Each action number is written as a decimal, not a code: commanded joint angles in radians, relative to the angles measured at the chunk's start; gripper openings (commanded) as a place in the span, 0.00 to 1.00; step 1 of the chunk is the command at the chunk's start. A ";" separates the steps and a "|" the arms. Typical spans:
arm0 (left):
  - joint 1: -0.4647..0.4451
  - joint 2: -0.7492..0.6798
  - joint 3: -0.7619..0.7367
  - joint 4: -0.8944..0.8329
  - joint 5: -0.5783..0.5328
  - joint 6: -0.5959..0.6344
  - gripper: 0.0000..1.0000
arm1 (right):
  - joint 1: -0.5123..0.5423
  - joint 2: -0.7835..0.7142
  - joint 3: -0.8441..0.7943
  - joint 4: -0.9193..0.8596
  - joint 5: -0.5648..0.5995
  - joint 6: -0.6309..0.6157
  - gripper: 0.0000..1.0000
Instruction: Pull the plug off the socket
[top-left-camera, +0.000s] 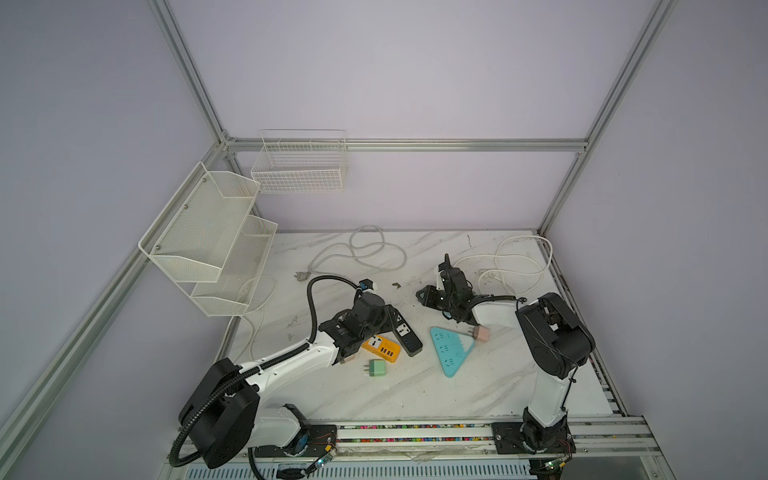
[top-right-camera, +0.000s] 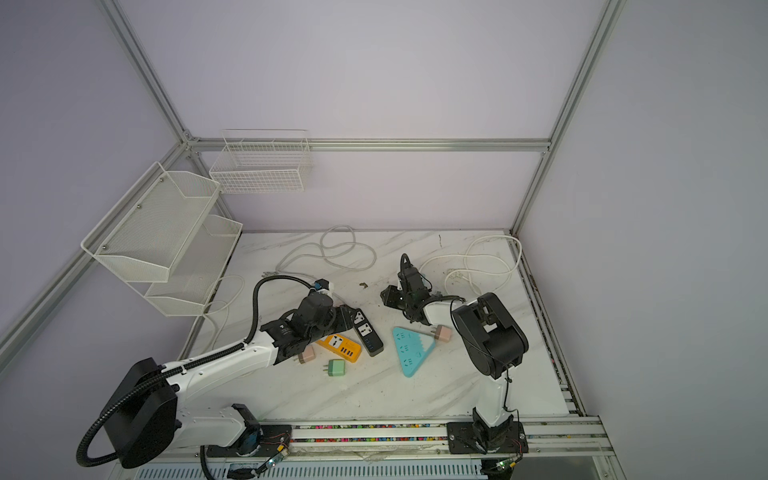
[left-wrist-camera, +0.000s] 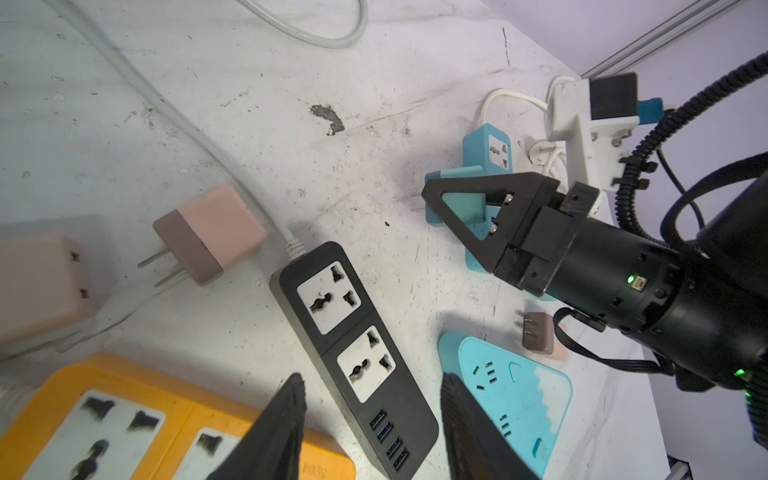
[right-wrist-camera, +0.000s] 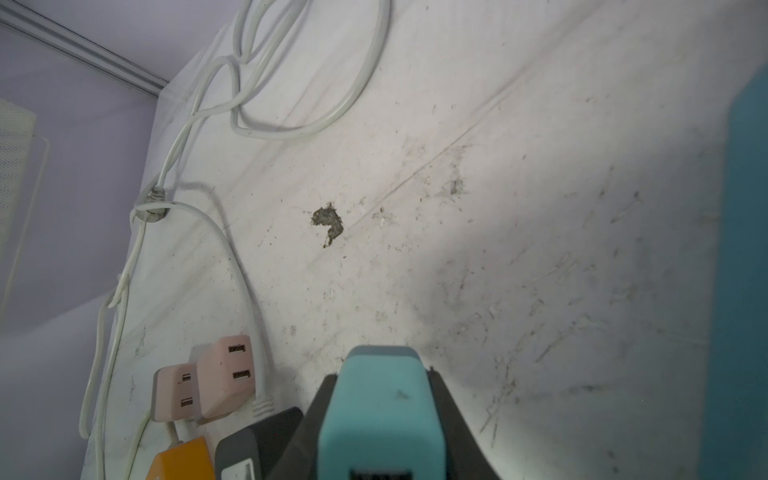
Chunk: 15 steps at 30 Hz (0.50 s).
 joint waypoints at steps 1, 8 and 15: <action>0.011 -0.023 -0.043 0.022 -0.014 -0.012 0.54 | 0.020 0.023 0.039 0.034 0.031 0.004 0.29; 0.015 -0.038 -0.060 0.026 -0.023 -0.015 0.55 | 0.024 0.050 0.036 0.019 0.049 -0.001 0.39; 0.024 -0.043 -0.060 0.025 -0.023 -0.011 0.56 | 0.025 0.031 0.052 -0.035 0.066 -0.037 0.56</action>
